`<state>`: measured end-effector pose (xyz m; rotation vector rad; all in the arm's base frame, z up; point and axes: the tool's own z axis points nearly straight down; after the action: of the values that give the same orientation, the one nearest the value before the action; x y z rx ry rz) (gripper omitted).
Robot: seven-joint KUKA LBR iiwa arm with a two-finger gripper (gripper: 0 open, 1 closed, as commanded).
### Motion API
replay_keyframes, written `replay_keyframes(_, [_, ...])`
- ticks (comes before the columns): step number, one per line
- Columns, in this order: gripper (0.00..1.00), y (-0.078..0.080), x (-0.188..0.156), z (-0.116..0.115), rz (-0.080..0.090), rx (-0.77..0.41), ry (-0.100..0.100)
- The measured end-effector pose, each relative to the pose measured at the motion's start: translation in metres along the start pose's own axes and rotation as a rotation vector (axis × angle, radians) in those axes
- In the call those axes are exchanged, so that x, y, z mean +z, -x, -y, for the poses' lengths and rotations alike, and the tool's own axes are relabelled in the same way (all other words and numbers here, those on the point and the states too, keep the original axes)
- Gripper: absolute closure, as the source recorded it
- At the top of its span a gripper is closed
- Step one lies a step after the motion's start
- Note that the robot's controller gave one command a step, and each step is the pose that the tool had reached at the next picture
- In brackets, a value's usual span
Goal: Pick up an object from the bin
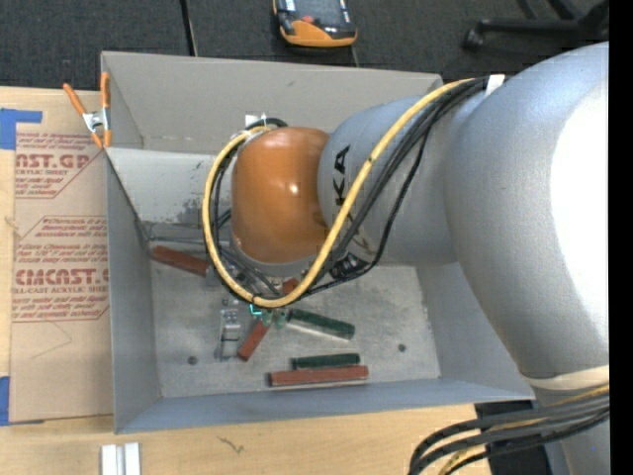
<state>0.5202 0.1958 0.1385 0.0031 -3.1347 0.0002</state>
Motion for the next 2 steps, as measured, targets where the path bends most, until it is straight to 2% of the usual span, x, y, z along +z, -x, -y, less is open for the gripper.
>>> replay_keyframes(1, [0.0,0.002,-0.004,0.001,0.007,0.002,0.001])
replay_keyframes(2, [0.0,0.004,0.035,0.027,0.016,-0.129,0.004])
